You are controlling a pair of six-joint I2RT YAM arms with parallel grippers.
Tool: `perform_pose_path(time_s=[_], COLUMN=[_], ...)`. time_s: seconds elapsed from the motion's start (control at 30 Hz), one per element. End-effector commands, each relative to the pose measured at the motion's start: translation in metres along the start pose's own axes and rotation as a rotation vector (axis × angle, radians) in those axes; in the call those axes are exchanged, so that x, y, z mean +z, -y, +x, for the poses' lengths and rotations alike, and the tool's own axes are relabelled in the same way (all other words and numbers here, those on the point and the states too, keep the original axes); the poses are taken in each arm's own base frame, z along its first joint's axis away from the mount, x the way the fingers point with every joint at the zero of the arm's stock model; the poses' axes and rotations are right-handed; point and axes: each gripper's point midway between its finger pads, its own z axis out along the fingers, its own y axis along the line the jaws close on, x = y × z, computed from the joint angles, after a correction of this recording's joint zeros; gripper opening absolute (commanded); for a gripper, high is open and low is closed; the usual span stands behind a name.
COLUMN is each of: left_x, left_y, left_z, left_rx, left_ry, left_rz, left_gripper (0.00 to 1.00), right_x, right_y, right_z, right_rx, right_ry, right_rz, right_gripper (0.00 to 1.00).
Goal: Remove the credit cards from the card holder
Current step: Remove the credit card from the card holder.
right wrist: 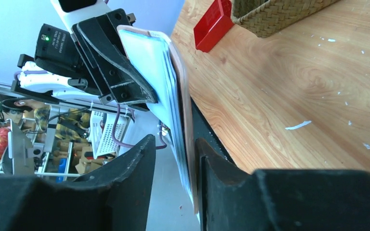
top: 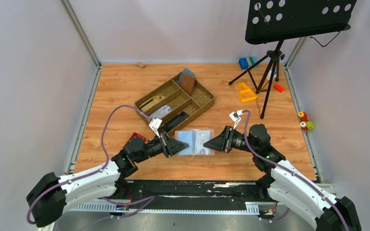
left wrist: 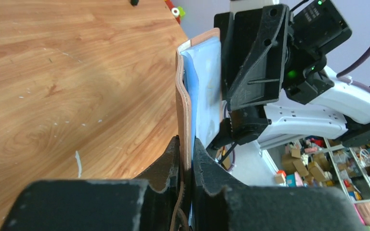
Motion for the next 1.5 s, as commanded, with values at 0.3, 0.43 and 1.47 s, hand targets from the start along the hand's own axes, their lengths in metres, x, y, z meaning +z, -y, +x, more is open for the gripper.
perform_pose_path(time_s=[0.3,0.43,1.47], left_x=[-0.008,-0.007,-0.004], left_y=[0.023,0.026,0.017], left_z=[-0.012,-0.01,-0.012], left_rx=[0.005,-0.015,-0.073], left_ry=[0.053,0.047,0.035], left_rz=[0.116,0.137,0.073], left_gripper=[0.0,0.0,0.0], right_x=[0.001,0.003,-0.006], right_y=[-0.014,-0.013,0.0], right_z=[0.002,0.004,0.007], right_rx=[0.018,0.03,-0.04], right_ry=[0.01,0.001,-0.011], right_rz=[-0.132,-0.142,-0.018], right_gripper=[0.33,0.3,0.13])
